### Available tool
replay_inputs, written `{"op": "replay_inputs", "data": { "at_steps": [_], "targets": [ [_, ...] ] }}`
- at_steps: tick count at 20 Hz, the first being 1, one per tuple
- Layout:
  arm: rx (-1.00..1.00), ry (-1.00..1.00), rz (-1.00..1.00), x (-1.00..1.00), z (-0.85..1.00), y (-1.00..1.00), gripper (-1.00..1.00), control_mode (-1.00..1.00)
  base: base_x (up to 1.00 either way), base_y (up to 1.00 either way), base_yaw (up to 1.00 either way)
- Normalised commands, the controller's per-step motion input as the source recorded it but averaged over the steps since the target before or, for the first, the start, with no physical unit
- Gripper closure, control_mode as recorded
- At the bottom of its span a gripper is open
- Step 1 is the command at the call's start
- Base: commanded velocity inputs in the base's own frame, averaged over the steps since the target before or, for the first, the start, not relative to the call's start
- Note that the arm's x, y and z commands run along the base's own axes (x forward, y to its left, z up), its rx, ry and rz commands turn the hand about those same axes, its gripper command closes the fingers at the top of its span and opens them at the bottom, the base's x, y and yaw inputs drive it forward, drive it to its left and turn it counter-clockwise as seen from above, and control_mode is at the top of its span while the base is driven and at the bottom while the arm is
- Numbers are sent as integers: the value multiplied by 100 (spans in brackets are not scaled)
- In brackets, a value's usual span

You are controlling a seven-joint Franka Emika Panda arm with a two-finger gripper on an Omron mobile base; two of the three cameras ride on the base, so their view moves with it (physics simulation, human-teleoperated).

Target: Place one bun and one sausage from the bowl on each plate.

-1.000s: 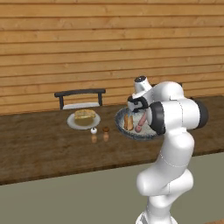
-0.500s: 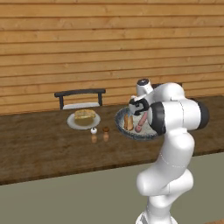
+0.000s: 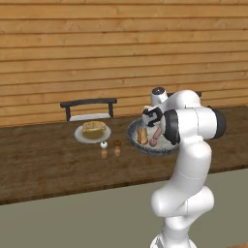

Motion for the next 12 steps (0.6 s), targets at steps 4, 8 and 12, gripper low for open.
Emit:
{"op": "replay_inputs", "data": {
  "at_steps": [4, 8, 12],
  "targets": [
    [0, 0, 0, -1, -4, 0, -100, -100, 0, 0, 0],
    [0, 0, 0, -18, 0, 0, -100, -100, 0, 0, 0],
    [0, 0, 0, -20, 0, 0, -100, -100, 0, 0, 0]
  ]
}}
